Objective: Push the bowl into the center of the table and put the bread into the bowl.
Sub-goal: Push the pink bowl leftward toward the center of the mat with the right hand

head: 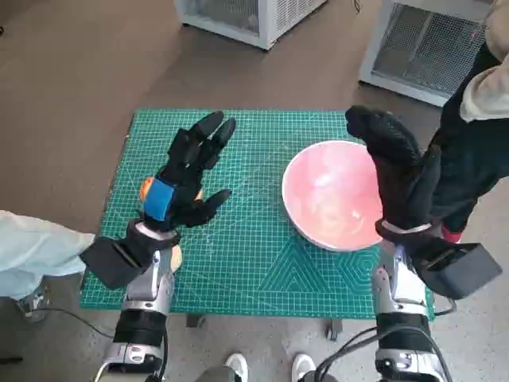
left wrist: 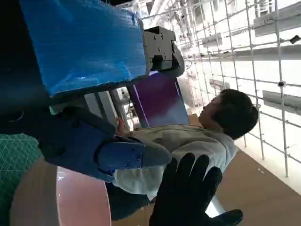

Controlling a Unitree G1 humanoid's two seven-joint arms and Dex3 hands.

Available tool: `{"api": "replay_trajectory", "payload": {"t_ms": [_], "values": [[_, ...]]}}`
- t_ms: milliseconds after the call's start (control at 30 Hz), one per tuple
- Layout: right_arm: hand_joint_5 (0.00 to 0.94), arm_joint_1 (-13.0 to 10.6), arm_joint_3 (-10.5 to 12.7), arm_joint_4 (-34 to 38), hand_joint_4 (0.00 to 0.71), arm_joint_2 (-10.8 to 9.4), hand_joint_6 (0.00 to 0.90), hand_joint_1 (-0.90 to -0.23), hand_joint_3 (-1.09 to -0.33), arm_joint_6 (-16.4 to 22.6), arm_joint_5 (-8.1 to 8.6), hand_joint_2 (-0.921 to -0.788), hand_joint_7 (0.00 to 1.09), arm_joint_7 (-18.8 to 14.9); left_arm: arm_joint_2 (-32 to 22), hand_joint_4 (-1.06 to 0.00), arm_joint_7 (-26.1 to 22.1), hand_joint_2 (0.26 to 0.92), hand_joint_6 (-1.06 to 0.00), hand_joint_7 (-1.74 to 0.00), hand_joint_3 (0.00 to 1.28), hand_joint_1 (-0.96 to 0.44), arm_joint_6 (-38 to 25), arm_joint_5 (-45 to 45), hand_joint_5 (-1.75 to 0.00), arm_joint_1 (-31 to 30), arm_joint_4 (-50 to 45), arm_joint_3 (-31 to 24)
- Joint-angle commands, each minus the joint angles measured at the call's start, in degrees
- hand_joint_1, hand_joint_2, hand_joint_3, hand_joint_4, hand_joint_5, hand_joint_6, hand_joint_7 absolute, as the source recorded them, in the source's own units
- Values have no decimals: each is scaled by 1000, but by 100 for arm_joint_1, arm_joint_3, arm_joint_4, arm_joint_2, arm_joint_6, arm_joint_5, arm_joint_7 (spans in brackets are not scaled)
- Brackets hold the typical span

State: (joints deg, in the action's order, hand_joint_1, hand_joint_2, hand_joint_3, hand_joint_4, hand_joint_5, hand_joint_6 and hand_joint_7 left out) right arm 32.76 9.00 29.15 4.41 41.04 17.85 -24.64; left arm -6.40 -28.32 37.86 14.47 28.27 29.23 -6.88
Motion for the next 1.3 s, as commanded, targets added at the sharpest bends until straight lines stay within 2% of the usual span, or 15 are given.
{"api": "replay_trajectory", "payload": {"t_ms": [33, 1300], "values": [[3, -150, 25, 8, 252, 33, 130, -763, -770, -102, 31, -921, 524, -26, -18, -239, 35, 921, 0, -574, 330, -619, -27, 10, -2, 39, -104, 12], [3, -179, 96, 111, 257, 51, 117, -771, -767, -6, 78, -921, 522, -85, -61, -243, 29, 921, 1, -575, 327, -622, -15, -17, -2, 21, -70, -10]]}}
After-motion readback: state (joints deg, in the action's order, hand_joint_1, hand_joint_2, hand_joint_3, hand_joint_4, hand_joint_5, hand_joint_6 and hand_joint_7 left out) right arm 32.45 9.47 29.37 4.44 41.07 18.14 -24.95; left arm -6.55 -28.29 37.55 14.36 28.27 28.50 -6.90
